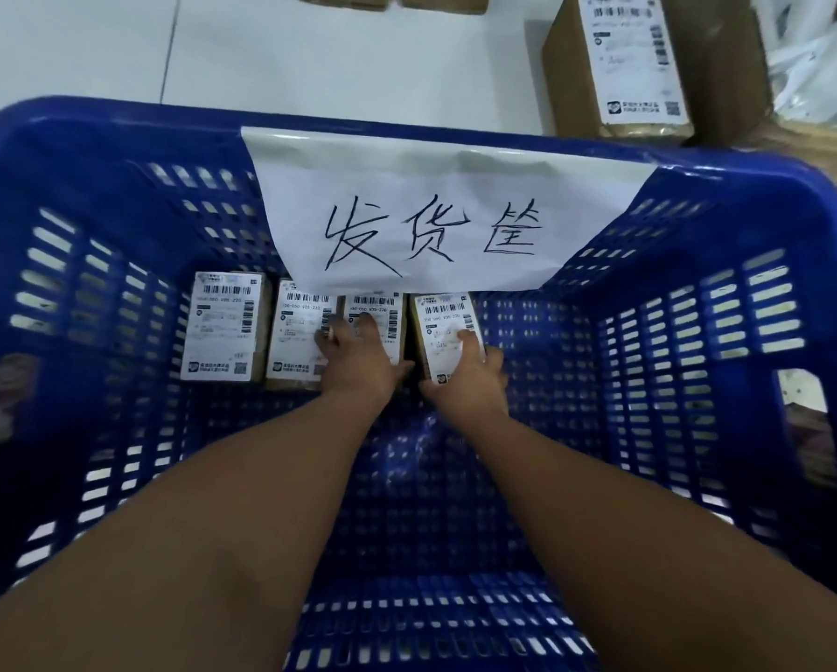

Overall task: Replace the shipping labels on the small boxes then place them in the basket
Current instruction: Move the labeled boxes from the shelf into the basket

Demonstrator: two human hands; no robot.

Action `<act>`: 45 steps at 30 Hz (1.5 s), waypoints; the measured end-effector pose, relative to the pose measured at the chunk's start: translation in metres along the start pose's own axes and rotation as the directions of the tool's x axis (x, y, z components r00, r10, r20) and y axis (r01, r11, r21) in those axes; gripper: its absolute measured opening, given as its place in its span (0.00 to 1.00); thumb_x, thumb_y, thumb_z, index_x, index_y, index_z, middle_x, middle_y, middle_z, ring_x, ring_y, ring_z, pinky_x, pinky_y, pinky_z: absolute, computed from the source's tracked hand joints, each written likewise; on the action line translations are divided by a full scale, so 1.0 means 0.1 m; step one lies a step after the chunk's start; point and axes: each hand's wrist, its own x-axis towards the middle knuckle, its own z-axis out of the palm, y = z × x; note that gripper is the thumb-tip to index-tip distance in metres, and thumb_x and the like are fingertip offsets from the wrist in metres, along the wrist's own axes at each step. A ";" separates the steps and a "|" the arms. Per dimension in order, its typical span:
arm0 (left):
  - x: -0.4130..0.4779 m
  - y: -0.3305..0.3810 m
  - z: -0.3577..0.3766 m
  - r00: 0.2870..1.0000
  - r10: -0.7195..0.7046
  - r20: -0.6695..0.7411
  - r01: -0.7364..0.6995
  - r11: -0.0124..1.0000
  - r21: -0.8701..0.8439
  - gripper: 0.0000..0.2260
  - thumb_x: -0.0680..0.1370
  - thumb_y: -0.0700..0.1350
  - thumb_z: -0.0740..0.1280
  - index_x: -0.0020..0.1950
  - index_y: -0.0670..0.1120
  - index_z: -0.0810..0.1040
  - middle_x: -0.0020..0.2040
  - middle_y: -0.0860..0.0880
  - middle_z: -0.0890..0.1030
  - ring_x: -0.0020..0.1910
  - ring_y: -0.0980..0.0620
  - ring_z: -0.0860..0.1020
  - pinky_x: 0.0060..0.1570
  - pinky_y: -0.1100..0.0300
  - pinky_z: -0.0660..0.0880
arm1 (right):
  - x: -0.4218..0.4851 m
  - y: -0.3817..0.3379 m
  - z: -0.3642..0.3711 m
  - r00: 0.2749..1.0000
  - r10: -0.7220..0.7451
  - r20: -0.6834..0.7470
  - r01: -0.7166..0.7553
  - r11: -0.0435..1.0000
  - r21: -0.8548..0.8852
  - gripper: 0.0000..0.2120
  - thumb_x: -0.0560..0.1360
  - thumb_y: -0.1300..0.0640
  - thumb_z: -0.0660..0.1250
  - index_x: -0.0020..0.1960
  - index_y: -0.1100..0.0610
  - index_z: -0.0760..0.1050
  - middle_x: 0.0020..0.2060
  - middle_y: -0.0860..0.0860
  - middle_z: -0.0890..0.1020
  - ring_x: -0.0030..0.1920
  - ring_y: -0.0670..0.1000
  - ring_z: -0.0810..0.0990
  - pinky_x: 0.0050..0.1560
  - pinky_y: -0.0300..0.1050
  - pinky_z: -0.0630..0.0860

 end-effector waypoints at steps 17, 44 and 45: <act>0.07 -0.27 -0.28 0.967 0.170 0.191 -0.209 0.957 0.202 0.31 0.78 0.48 0.62 0.78 0.47 0.52 0.78 0.47 0.46 0.74 0.40 0.54 0.68 0.47 0.63 | 0.21 0.10 0.09 0.967 -0.005 0.256 0.059 0.977 -0.204 0.46 0.77 0.57 0.69 0.78 0.38 0.38 0.78 0.51 0.35 0.78 0.65 0.44 0.74 0.61 0.57; -1.08 0.97 -1.75 0.737 0.448 -0.507 -0.499 0.866 0.039 0.12 0.78 0.43 0.59 0.59 0.43 0.77 0.59 0.42 0.74 0.60 0.43 0.70 0.53 0.50 0.73 | -0.84 -0.60 -1.81 0.710 -0.474 -0.521 0.426 0.878 -0.218 0.16 0.79 0.58 0.61 0.66 0.58 0.73 0.65 0.58 0.71 0.67 0.59 0.66 0.54 0.51 0.72; -1.07 0.98 -1.80 0.742 0.435 -0.510 -0.472 0.879 0.063 0.13 0.78 0.43 0.59 0.59 0.43 0.76 0.59 0.42 0.73 0.60 0.43 0.69 0.53 0.50 0.73 | -0.83 -0.65 -1.88 0.706 -0.467 -0.533 0.420 0.882 -0.216 0.16 0.79 0.58 0.61 0.67 0.58 0.72 0.66 0.58 0.70 0.67 0.59 0.65 0.56 0.51 0.72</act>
